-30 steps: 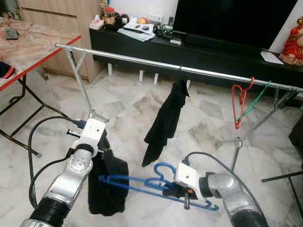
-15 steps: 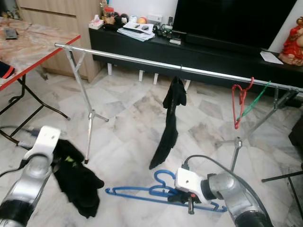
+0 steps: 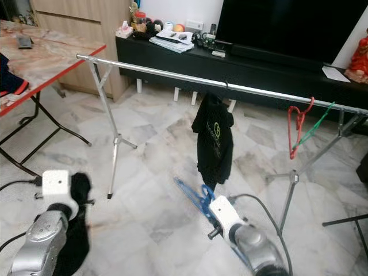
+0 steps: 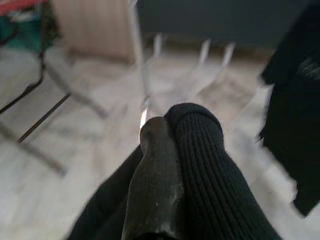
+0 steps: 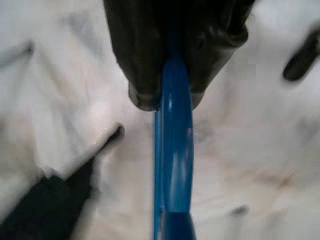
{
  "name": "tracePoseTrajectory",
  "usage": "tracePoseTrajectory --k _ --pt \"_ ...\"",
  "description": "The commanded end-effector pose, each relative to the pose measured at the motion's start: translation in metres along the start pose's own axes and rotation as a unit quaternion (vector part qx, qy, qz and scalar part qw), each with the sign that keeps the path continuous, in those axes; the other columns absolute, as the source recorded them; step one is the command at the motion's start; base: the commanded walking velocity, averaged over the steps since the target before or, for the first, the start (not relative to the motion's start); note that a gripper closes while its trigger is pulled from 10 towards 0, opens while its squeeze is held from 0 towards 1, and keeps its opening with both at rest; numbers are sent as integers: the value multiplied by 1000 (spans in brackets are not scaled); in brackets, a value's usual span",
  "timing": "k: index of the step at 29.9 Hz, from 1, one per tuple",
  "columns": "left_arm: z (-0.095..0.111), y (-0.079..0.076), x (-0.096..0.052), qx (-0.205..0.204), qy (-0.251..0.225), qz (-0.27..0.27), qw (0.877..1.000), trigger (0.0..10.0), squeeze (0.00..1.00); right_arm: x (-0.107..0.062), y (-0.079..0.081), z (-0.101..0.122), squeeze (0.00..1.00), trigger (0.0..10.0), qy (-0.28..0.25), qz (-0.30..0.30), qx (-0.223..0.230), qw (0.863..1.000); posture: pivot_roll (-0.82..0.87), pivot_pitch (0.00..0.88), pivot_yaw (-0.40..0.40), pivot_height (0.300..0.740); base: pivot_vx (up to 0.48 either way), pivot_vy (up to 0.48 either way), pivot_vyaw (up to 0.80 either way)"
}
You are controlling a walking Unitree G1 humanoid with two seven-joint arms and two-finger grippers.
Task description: Hang hanger
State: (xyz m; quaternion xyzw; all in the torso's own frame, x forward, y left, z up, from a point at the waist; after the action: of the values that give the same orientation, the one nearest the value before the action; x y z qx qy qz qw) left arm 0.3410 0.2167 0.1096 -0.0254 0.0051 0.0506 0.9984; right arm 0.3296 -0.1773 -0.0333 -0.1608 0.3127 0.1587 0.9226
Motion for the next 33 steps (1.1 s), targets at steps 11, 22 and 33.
tracePoseTrajectory --k 11,22,33 --pt "19 -15 -20 -50 -34 -47 997 10000 0 -21 17 -100 0 1843 101 -148 265 947 117 57 -73 740 0 0 0" --pt "17 -2 -32 -20 -32 -18 999 10000 0 -27 44 -121 0 10000 123 -129 287 941 136 36 -55 740 0 0 0" --pt "24 13 -53 -19 -63 9 998 10000 0 -27 45 -121 0 10000 113 -121 294 941 133 0 -42 740 0 0 0"
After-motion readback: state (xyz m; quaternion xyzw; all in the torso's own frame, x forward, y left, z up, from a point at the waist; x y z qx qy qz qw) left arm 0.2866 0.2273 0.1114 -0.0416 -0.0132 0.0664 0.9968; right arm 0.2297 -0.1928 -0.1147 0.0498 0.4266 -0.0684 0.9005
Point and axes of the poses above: a point about 5 cm out from each wrist's last joint towards the gripper, its own x axis pointing out of the wrist towards the gripper, its own z axis along the axis of the wrist's last joint, y = z × x, the point moved 5 cm from there along x, pointing out of the wrist towards the gripper, and after that the axes turned 5 degrees about -x, right-handed, at the moved point
